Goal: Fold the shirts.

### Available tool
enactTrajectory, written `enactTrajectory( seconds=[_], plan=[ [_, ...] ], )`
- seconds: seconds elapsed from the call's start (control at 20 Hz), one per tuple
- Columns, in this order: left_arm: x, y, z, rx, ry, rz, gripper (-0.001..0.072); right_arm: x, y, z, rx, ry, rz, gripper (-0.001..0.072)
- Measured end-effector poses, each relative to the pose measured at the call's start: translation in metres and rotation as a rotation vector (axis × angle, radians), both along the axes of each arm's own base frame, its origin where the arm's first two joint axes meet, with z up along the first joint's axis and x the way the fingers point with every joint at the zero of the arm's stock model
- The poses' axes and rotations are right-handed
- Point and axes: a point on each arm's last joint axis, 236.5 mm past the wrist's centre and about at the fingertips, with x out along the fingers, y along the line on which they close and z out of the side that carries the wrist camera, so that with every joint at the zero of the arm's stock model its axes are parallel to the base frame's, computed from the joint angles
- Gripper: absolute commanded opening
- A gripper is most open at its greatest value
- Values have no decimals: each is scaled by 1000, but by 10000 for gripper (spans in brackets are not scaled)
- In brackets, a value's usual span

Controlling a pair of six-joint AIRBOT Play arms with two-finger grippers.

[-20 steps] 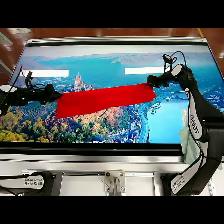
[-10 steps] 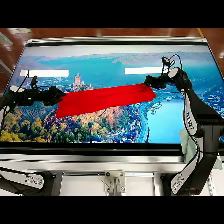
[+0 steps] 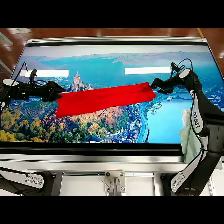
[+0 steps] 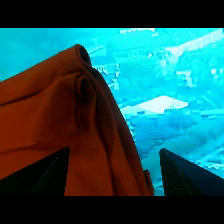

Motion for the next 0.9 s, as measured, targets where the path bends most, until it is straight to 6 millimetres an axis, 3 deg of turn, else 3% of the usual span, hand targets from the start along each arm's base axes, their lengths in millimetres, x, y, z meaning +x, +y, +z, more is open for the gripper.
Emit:
enactTrajectory(
  seconds=[0.2,0.25,0.35,0.4,0.45,0.6,0.65,0.7,0.9],
  plan=[
    [-7,-8,16,-22,-5,-48,565,-4,29,-11,167,63,-31,677],
    [-8,-10,20,-31,-6,-56,565,-2,37,-11,199,62,-37,557],
    [-11,-14,25,-53,-5,-69,565,0,50,-15,232,65,-41,195],
    [-12,-16,27,-59,-5,-75,561,3,54,-14,250,60,-50,60],
    [-13,-18,28,-65,-3,-82,493,9,57,-10,267,40,-66,57],
    [-16,-29,31,-76,-2,-106,132,14,62,1,288,10,-64,57],
    [-17,-36,31,-78,-2,-120,75,14,62,10,294,-4,-54,57],
    [-19,-44,31,-79,-1,-139,38,11,62,17,295,-8,-38,57],
    [-25,-97,31,-62,-31,-238,38,-13,61,54,267,0,68,57]
  ],
)
